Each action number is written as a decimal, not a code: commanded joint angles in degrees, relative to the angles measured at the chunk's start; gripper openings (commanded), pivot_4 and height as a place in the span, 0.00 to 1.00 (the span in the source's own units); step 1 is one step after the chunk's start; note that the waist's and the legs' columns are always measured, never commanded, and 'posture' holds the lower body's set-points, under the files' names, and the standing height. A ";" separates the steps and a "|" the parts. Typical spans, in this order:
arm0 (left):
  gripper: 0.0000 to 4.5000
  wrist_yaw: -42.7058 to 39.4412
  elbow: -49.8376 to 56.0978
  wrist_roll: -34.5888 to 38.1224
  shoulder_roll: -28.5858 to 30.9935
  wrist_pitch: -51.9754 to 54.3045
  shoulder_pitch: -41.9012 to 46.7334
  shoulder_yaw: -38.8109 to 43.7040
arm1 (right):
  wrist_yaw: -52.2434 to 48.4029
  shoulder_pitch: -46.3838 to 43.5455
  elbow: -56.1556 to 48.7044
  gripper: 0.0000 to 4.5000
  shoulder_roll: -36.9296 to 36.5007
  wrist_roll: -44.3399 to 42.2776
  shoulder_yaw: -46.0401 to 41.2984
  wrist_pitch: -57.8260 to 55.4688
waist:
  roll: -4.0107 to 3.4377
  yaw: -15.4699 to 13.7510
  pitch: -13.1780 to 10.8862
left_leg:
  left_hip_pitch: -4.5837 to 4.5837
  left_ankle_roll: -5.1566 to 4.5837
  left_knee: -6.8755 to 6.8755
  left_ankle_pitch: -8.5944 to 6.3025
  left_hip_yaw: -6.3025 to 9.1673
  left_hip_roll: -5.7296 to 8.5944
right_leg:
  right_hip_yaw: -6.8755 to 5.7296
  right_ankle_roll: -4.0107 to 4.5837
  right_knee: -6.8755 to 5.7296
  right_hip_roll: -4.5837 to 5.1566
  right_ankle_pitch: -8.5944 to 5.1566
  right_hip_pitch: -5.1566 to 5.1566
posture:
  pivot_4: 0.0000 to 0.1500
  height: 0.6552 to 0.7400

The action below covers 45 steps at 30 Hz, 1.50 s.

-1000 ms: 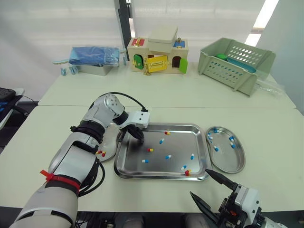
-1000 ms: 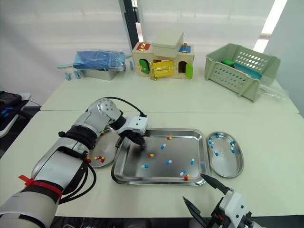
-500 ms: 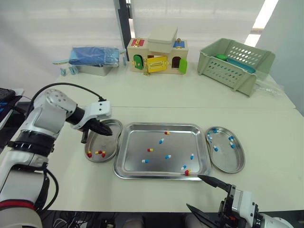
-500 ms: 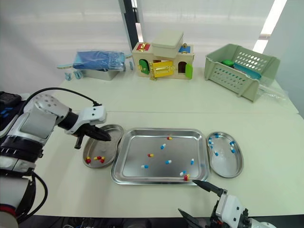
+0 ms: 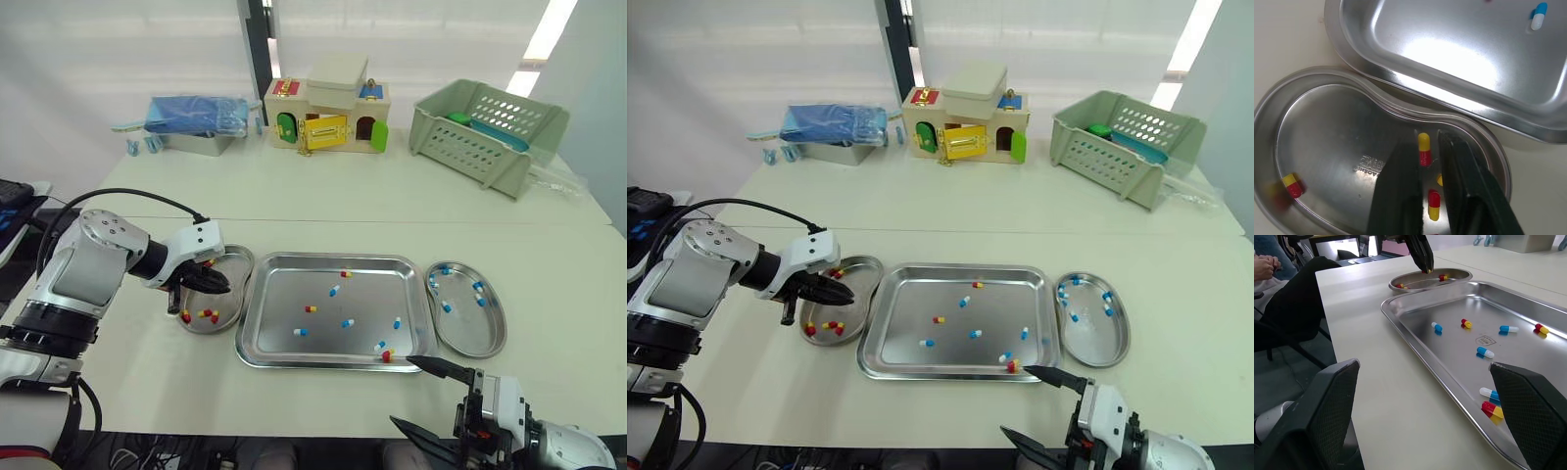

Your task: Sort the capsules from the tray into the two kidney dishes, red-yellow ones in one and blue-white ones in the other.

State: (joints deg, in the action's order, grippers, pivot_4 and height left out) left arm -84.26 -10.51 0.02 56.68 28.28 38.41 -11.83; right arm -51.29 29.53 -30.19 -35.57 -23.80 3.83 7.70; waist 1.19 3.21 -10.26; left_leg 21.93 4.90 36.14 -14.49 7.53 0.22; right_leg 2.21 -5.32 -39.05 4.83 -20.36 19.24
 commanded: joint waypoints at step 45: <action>1.00 21.17 12.02 18.76 -1.95 2.32 -52.58 52.55 | -14.24 -36.90 50.12 1.00 -24.29 0.49 -23.81 -17.02 | -0.05 -0.01 -0.04 | -0.04 -0.01 -0.08 -0.01 -0.45 -0.07 | 0.23 0.02 0.05 0.14 0.00 0.07 | 1.00 1.00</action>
State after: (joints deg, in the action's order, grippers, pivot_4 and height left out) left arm -63.36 0.15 17.49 54.61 31.23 -13.97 37.79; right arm -65.21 -6.37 20.16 -59.50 -23.60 -19.13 -10.47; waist 1.14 3.21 -10.30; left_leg 21.89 4.89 36.06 -14.51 7.10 0.15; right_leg 2.42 -5.30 -39.00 4.97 -20.36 19.31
